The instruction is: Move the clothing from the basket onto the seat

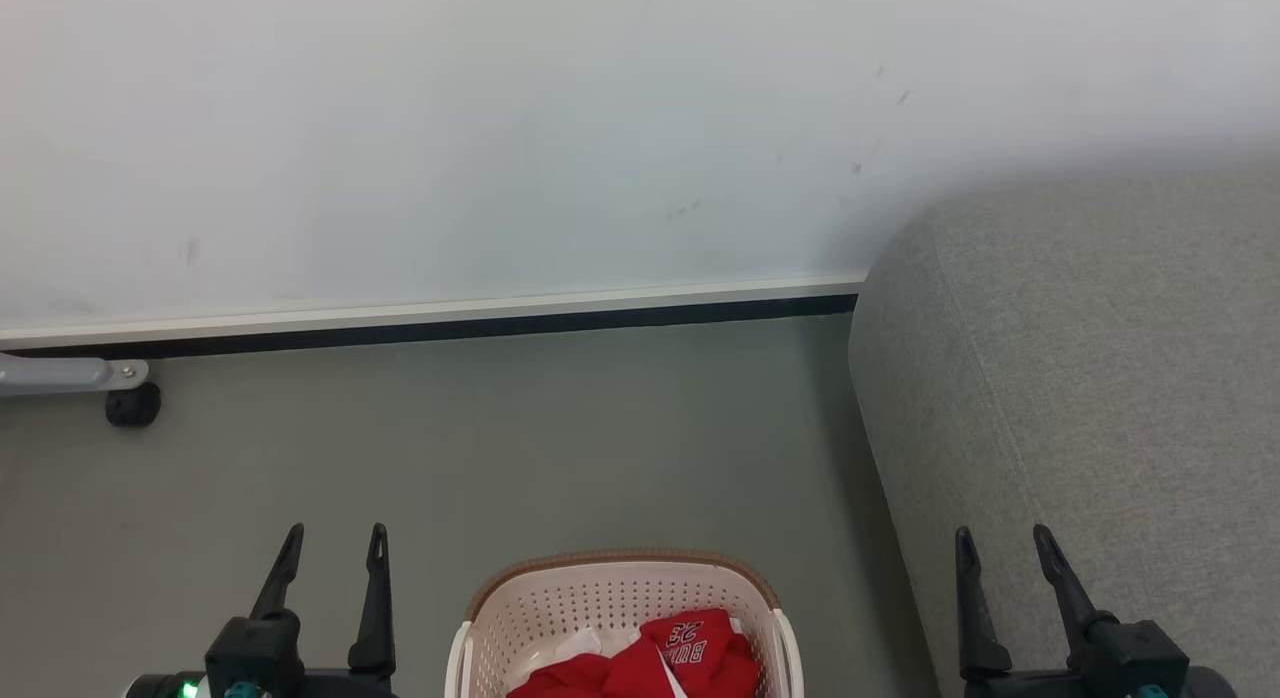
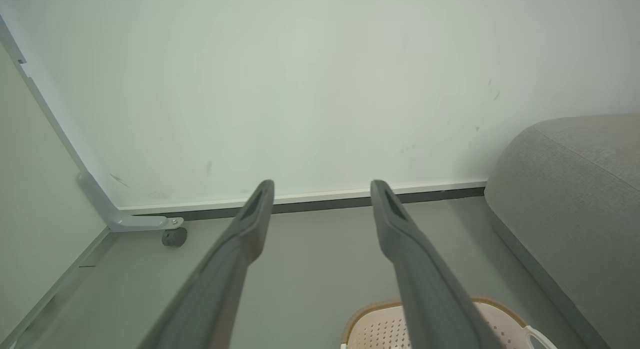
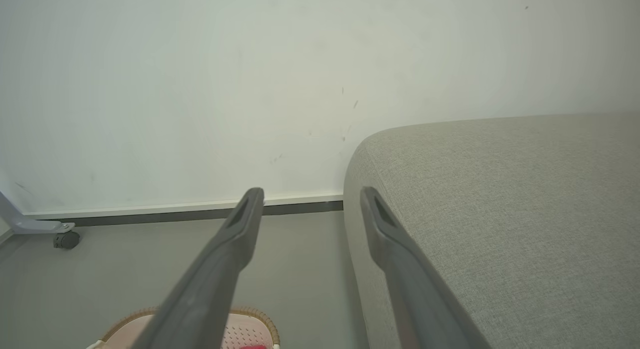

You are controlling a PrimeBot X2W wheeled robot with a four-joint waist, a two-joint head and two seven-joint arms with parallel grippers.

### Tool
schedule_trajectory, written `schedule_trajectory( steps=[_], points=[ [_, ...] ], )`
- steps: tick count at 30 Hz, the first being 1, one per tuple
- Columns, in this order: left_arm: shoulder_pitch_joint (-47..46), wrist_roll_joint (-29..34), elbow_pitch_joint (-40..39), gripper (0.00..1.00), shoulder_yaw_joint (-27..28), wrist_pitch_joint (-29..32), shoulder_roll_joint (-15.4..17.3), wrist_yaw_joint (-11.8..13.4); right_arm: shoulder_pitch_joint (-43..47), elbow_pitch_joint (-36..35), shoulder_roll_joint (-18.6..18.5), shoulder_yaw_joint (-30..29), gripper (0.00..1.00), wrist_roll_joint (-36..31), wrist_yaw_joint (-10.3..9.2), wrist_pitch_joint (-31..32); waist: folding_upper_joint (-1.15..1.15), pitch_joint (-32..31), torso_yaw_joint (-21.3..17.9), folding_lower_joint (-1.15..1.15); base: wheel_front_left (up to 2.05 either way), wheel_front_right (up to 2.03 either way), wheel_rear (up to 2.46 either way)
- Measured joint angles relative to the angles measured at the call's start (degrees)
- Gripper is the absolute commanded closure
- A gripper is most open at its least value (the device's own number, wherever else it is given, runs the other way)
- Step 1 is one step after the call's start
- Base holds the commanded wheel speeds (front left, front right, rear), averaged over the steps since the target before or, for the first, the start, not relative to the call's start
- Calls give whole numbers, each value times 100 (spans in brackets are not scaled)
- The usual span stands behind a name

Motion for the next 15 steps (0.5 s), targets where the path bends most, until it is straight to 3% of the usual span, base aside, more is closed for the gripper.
schedule_trajectory(
  steps=[15],
  points=[
    [-711, 213, 248, 0, -549, 1, -20, -400, -439, -380, -13, -197, 0, -3, 0, -24, 0, 702, -54, 1, 0, 0, 0]
  ],
)
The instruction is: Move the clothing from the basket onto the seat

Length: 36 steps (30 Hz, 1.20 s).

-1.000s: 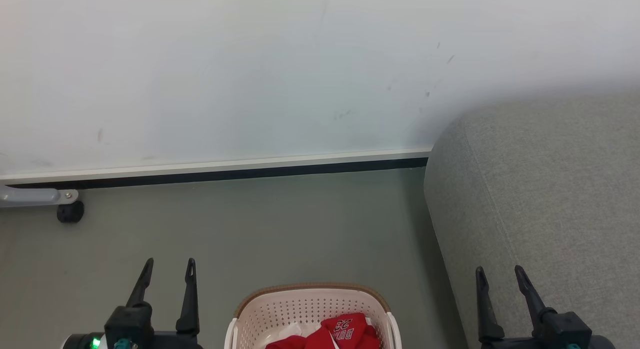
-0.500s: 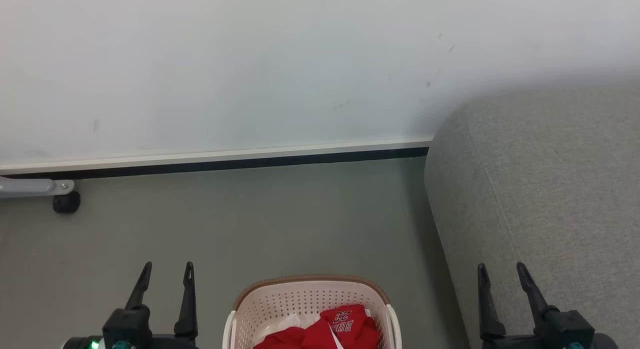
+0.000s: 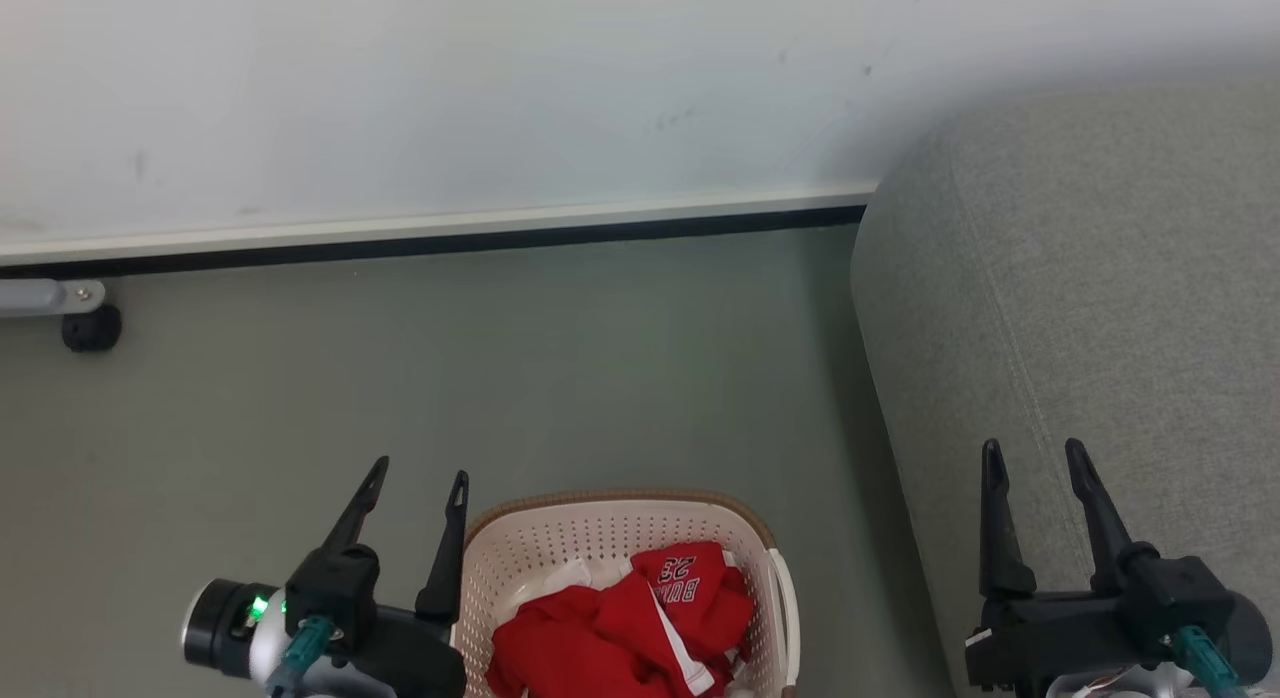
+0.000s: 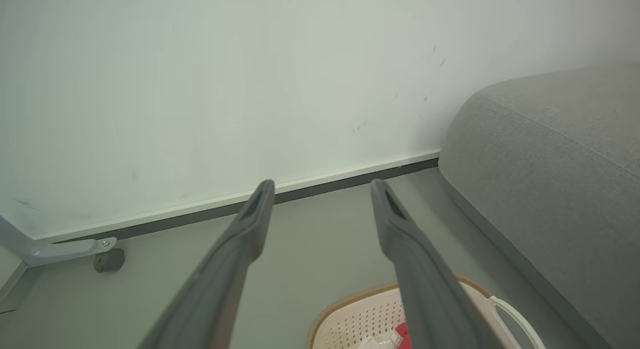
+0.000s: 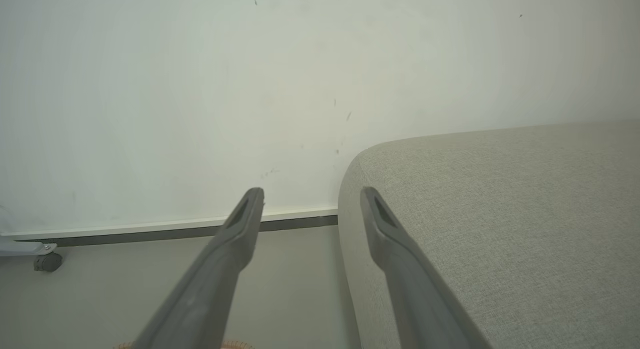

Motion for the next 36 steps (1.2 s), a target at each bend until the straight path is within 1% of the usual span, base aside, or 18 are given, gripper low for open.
schedule_trajectory(
  steps=[7, 12, 14, 28, 31, 36],
  points=[
    [-259, 241, 468, 0, -390, 119, -64, -224, -124, -260, -8, -213, 0, -2, 0, -1, 0, 509, -103, 0, 0, 0, 0],
    [-484, 343, 777, 0, -632, 216, -79, -400, -371, -457, -3, -334, 0, -49, 0, -1, 0, 886, -226, 0, 0, 0, 0],
    [-578, 477, 905, 0, -758, 255, -100, -460, -480, -520, -3, -371, 0, -52, 0, -2, 1, 1038, -286, 1, 0, 0, 0],
    [-1363, 915, 1708, 0, -1505, 490, -358, -661, -1573, -915, -30, -460, 0, -144, 0, -16, 1, 2139, -711, 1, 0, 0, 0],
    [-1601, 1036, 1933, 0, -1707, 545, -360, -712, -1851, -1039, -29, -437, 0, -160, 0, -18, 1, 2463, -810, 1, 0, 0, 0],
    [-1914, 1193, 2195, 0, -1827, 597, -368, -734, -2156, -1202, -25, -350, 0, -211, 1, -18, 1, 2871, -924, 1, 0, 0, 0]
  ],
)
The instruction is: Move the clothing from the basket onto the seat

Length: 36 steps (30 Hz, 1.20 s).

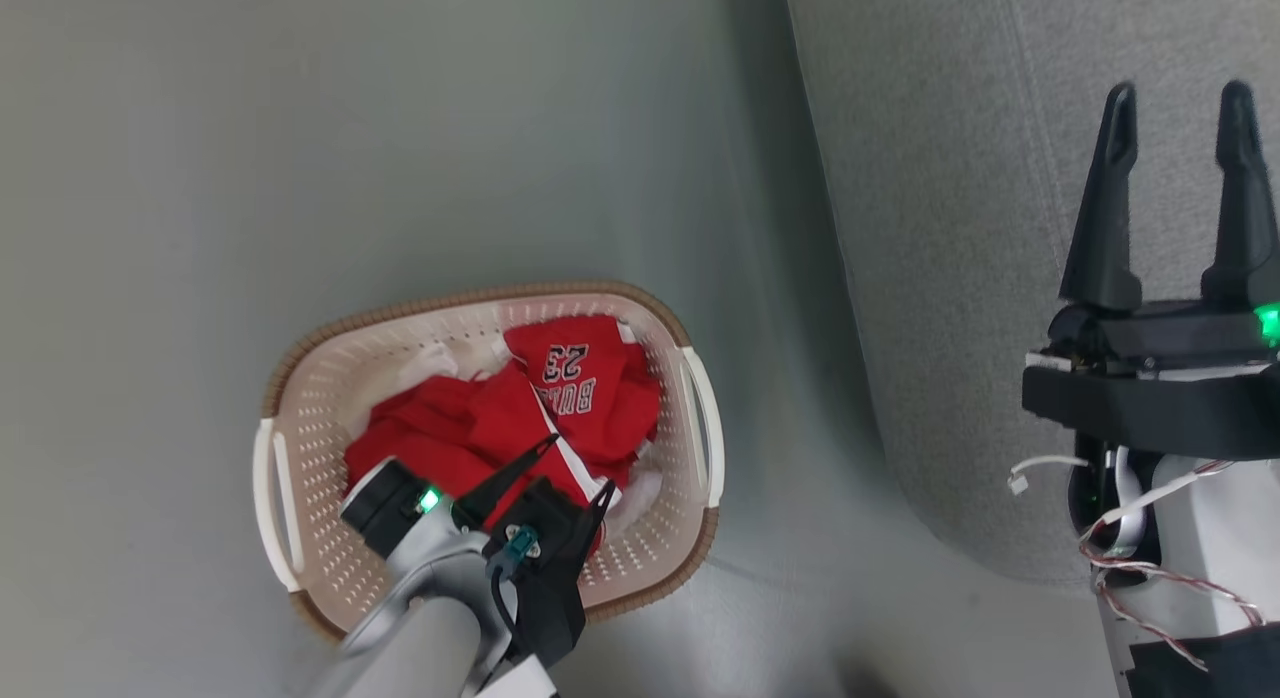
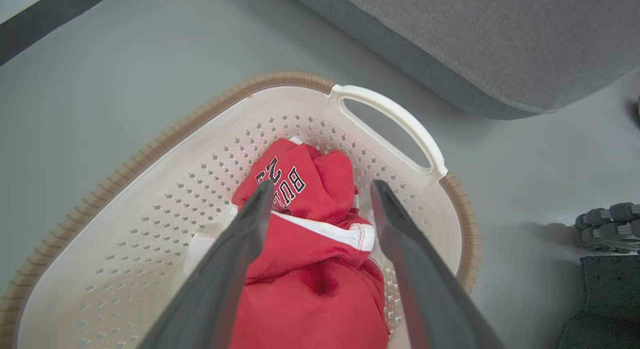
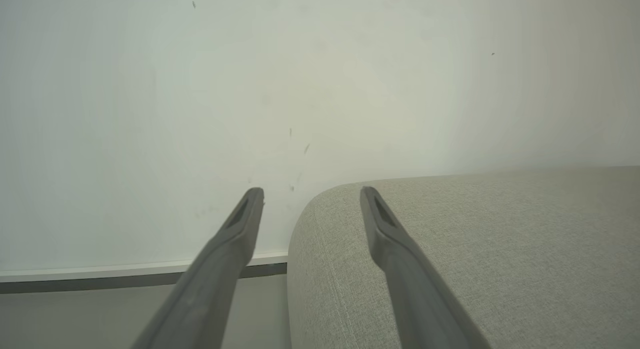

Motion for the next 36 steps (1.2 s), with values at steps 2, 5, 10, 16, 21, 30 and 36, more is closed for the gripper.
schedule_trajectory(
  steps=[2, 5, 10, 16, 21, 30, 36],
  points=[
    [-147, 11, 92, 0, -12, 1, -10, -23, -96, -71, 0, -3, 0, -38, 1, 0, 0, 164, -41, 0, 0, 0, 0],
    [-356, 11, 229, 0, 1, 26, -11, -23, -218, -188, -1, -4, 0, -88, 5, 0, 0, 409, -97, 0, 0, 0, 0],
    [-727, 62, 441, 0, 3, 75, 18, -29, -423, -359, 0, -5, 0, -92, 5, -1, 0, 819, -176, 0, 0, 0, 0],
    [-1094, 86, 584, 0, 37, 76, 96, -30, -631, -501, 11, -7, 0, -138, 5, -1, 0, 1228, -239, 0, 0, 0, 0],
    [-1332, 162, 853, 0, 26, 118, 121, -30, -826, -505, 36, 4, 0, -142, 5, -1, 0, 1611, -285, 0, 0, 0, 0],
    [-1652, 245, 1220, 15, 41, 108, 125, 76, -989, -405, 69, 27, 0, -153, 5, -1, 0, 2006, -334, -1, 0, 0, 0],
    [-1822, 331, 1401, 100, 49, 7, 110, 182, -1060, -339, 90, 42, 0, -185, 5, -1, 0, 2033, -331, -1, 0, 0, 0]
  ],
)
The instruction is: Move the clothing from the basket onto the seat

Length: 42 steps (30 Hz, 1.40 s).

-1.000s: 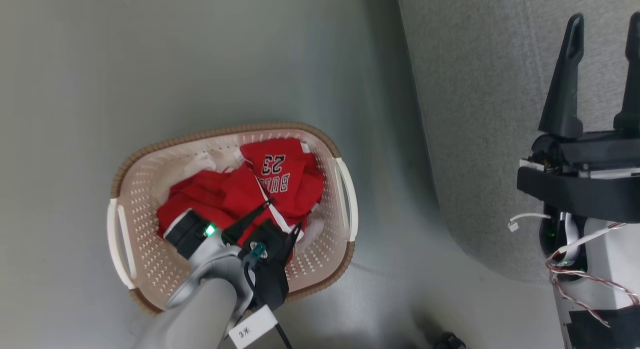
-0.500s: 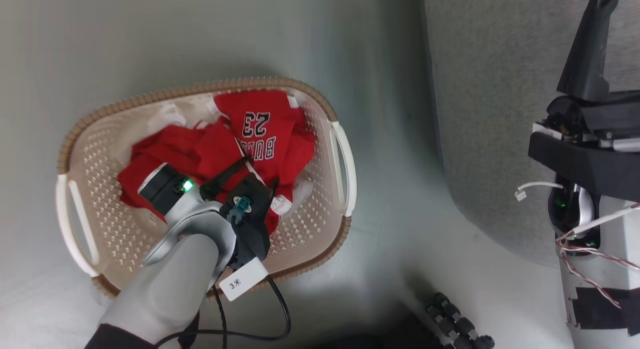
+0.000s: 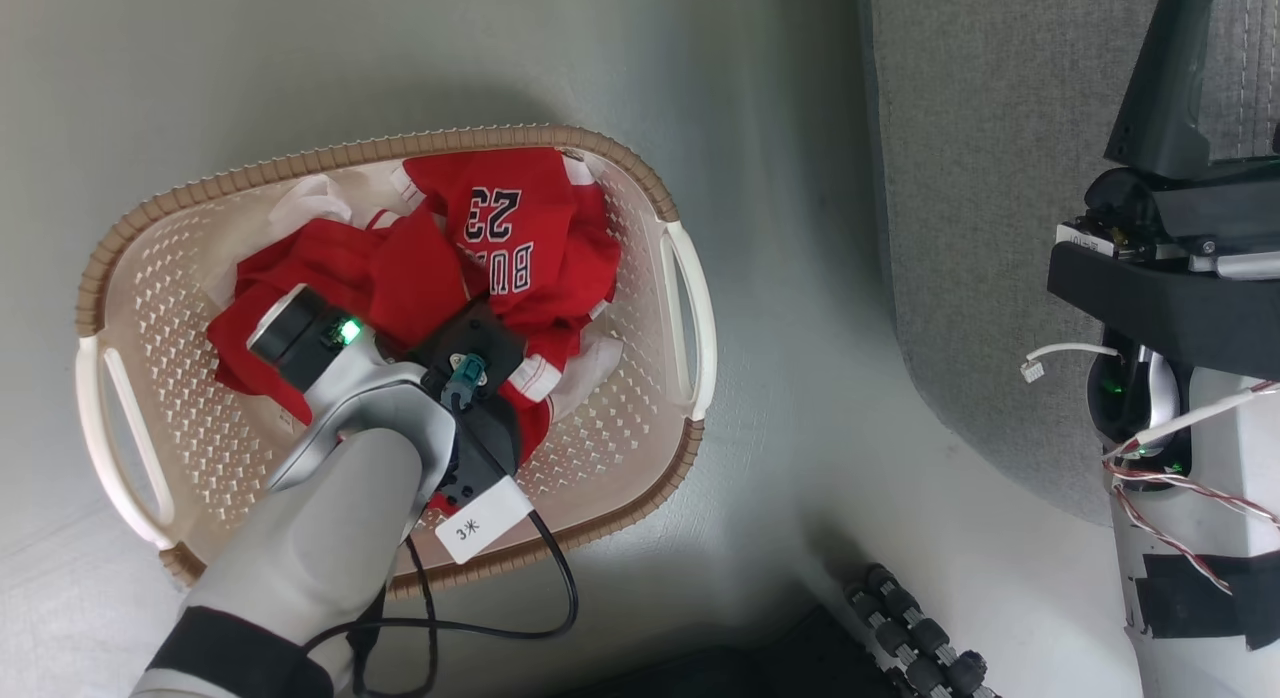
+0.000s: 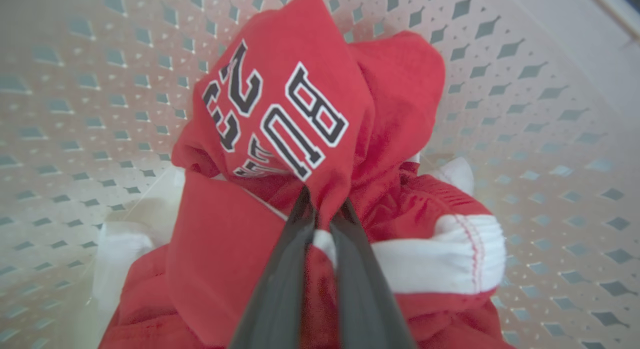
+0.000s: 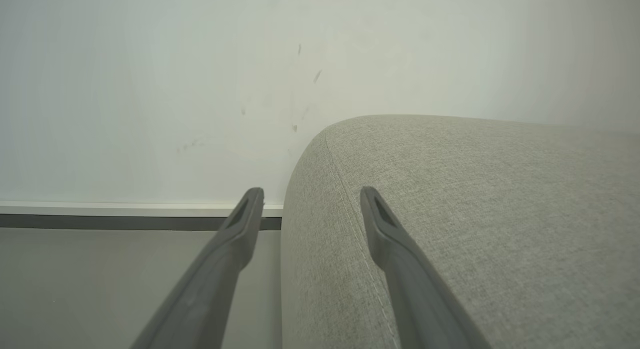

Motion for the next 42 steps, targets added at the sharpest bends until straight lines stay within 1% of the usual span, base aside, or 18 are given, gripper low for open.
schedule_trajectory(
  steps=[3, 8, 15, 20, 28, 35, 42],
  points=[
    [-32, -1, 38, 100, -1, -145, -54, 48, -9, 101, 1, -21, 0, -8, 0, 0, 0, -24, 17, 0, 0, 0, 0],
    [-48, -80, 71, 100, 54, -352, -155, 48, -14, 258, 1, -24, 0, -19, 5, -1, -1, -129, 84, -1, 0, 0, 0],
    [-44, -374, 57, 100, 172, -549, -219, -10, -27, 637, 11, 88, 0, -33, 76, -1, -1, -397, 226, -1, 0, 0, 0],
    [30, -669, -54, 100, 310, -602, -232, -65, -26, 943, 22, 212, 0, -49, 177, -1, -1, -691, 353, -1, 0, 0, 0],
    [292, -990, -557, 100, 397, -603, -281, -210, 125, 1322, 23, 266, 0, -49, 247, -1, -1, -1257, 594, -1, 0, 0, 0],
    [375, -1169, -1122, 100, 408, -604, -310, -255, 385, 1627, 22, 245, 0, -48, 282, 0, -1, -1788, 844, -1, 0, 0, 0],
    [374, -1323, -1567, 100, 409, -604, -271, -261, 594, 1952, 23, 276, 0, -46, 380, 1, -1, -2429, 1097, -1, 0, 0, 0]
  ],
)
